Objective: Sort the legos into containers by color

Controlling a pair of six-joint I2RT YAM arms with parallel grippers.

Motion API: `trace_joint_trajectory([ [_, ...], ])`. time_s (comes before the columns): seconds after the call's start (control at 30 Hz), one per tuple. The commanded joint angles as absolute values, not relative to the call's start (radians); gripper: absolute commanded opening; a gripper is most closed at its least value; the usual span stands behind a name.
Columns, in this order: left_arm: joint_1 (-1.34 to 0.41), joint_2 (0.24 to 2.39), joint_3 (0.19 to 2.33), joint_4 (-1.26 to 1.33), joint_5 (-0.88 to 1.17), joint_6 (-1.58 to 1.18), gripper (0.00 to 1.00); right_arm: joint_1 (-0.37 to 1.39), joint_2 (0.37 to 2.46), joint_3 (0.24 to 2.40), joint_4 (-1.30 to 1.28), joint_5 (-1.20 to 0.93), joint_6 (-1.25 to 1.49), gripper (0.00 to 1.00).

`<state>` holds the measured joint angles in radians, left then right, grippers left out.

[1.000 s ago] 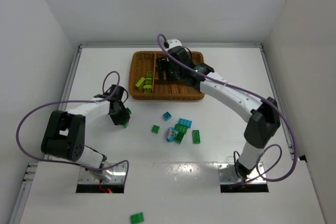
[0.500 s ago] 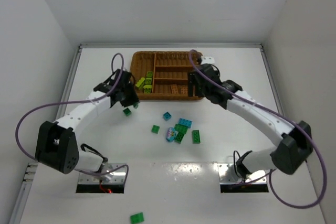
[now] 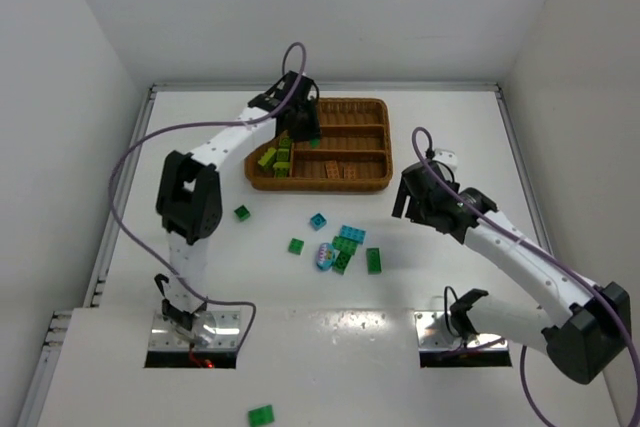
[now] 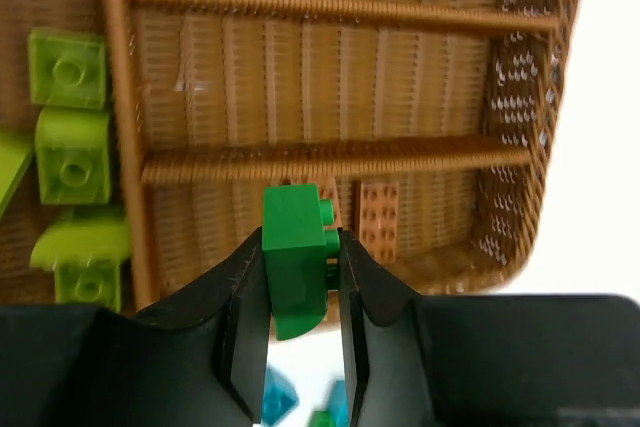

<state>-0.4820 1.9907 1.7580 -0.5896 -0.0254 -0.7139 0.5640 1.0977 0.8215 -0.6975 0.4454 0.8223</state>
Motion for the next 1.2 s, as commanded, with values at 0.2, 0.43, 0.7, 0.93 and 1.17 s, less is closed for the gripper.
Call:
trace_joint_trajectory([
  [0.2, -0.492, 2.362, 2.227, -0.597, 0.020, -0.675, 0.19, 0.583, 1.055, 0.816, -0.769, 0.376, 0.841, 0.78],
  [0.43, -0.492, 2.431, 2.283, -0.597, 0.043, -0.651, 0.70, 0.603, 1.045, 0.733, -0.710, 0.206, 0.841, 0.84],
  [0.7, -0.492, 2.236, 2.192, -0.607, 0.032, -0.632, 0.75, 0.666, 1.192, 0.692, -0.566, 0.123, 0.821, 0.84],
  [0.93, -0.463, 1.953, 1.906, -0.618, -0.021, -0.623, 0.75, 0.730, 1.281, 0.634, -0.472, 0.074, 0.821, 0.83],
  [1.17, -0.442, 1.708, 1.660, -0.618, -0.051, -0.632, 0.75, 0.788, 1.391, 0.624, -0.431, 0.127, 0.842, 0.69],
])
